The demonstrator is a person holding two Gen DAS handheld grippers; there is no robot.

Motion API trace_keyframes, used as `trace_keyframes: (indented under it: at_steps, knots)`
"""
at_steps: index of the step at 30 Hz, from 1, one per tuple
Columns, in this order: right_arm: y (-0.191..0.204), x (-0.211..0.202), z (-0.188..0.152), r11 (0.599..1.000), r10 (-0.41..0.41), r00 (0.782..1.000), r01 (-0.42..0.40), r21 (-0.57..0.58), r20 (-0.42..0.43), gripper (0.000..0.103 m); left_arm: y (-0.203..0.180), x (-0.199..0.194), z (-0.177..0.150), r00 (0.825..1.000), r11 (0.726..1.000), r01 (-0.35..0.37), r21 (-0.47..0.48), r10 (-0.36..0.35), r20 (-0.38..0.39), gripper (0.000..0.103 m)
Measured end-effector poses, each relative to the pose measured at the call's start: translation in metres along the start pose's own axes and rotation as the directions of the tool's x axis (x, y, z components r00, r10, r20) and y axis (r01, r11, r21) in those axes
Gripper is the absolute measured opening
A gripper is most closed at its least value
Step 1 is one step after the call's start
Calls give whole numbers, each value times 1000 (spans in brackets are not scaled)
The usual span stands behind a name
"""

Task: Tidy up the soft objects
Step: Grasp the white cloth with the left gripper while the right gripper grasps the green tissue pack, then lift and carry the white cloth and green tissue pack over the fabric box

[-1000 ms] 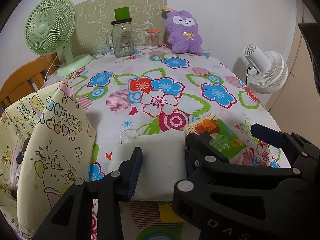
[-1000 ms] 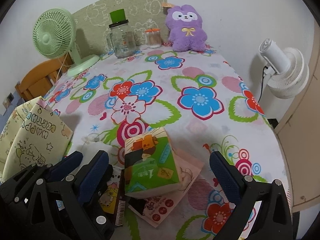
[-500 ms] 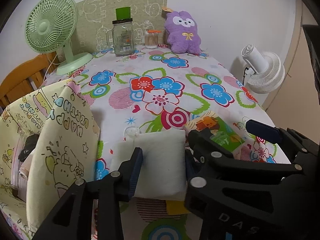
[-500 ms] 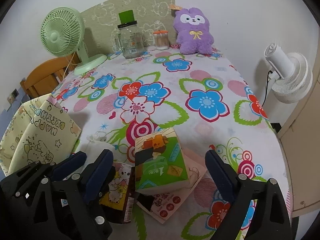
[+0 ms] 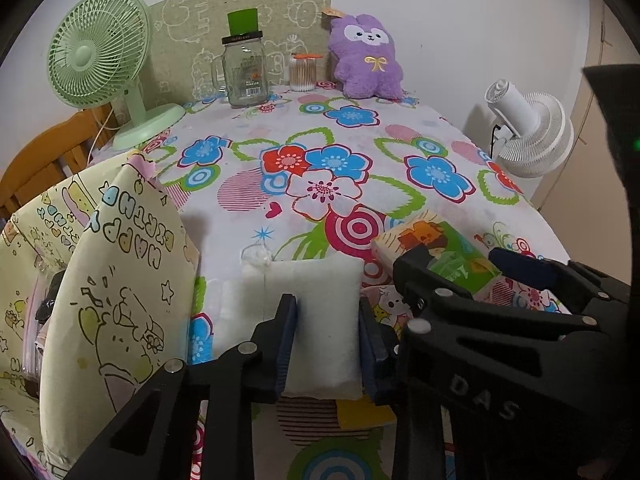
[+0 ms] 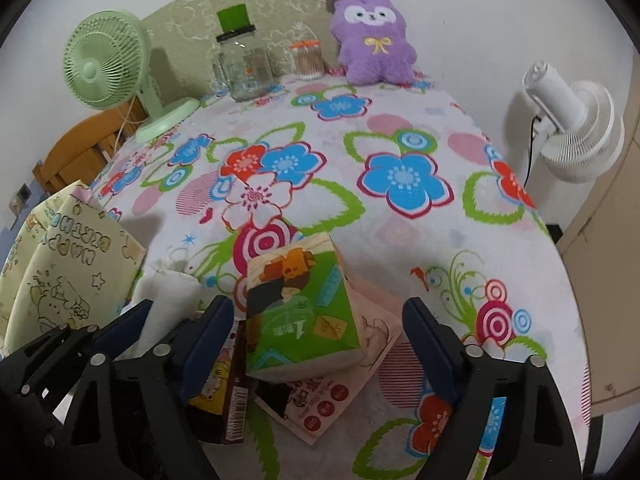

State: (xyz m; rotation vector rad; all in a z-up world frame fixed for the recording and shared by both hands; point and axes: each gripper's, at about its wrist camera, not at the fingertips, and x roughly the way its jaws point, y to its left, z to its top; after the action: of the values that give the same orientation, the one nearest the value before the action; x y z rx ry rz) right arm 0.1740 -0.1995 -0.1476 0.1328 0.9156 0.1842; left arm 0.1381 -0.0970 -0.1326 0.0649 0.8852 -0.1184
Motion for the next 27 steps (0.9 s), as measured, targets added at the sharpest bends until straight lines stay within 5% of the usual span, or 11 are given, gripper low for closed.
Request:
trace_keyframes:
  at_steps: [7, 13, 27]
  knots:
    - [9, 6, 0, 999, 38, 999, -38, -19, -1, 58, -6, 3, 0, 1000, 999, -29, 20, 29, -1, 25]
    - [11, 3, -1, 998, 55, 999, -55, -16, -1, 47, -10, 2, 0, 999, 998, -47, 43, 47, 6, 23]
    - [11, -19, 0, 1000, 31, 999, -31, -5, 43, 40, -13, -13, 5, 999, 998, -15, 53, 13, 44, 11]
